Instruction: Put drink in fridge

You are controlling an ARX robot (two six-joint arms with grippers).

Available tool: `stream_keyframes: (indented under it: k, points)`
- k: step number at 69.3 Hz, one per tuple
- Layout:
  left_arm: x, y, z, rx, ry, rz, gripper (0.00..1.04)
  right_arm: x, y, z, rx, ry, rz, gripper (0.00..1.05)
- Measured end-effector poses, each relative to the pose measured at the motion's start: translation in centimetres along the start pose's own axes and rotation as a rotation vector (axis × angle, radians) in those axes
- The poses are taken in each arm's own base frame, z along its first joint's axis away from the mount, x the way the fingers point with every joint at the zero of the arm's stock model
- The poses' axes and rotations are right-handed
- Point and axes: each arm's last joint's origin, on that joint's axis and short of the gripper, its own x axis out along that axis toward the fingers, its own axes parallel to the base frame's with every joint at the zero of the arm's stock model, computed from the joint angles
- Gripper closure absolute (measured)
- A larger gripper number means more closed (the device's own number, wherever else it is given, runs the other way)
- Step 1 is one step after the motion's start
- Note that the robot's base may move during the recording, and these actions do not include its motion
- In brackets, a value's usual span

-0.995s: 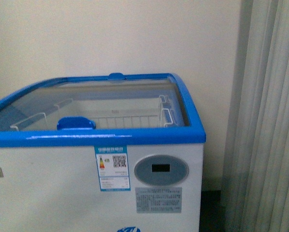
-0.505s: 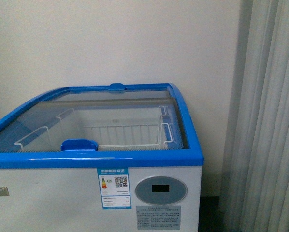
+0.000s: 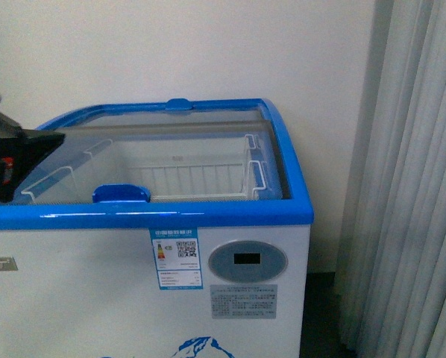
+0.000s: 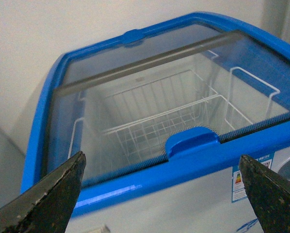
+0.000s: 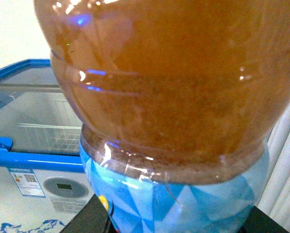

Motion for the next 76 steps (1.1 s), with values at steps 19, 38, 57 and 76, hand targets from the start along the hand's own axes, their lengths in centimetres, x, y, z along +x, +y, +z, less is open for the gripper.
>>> stream_keyframes:
  k: [19, 38, 57, 76]
  points:
    - [6.2, 1.3, -0.7, 0.472, 0.049, -0.227, 0.08, 0.0, 0.0, 0.0, 0.000, 0.000, 0.000, 0.71]
    - [10.6, 1.2, -1.9, 0.621, 0.064, -0.310, 0.08, 0.0, 0.0, 0.0, 0.000, 0.000, 0.000, 0.71]
    - [12.4, 1.6, -2.8, 0.703, 0.113, -0.347, 0.08, 0.0, 0.0, 0.0, 0.000, 0.000, 0.000, 0.71]
    - [14.8, 2.6, -3.8, 0.744, 0.116, -0.321, 0.08, 0.0, 0.0, 0.0, 0.000, 0.000, 0.000, 0.71]
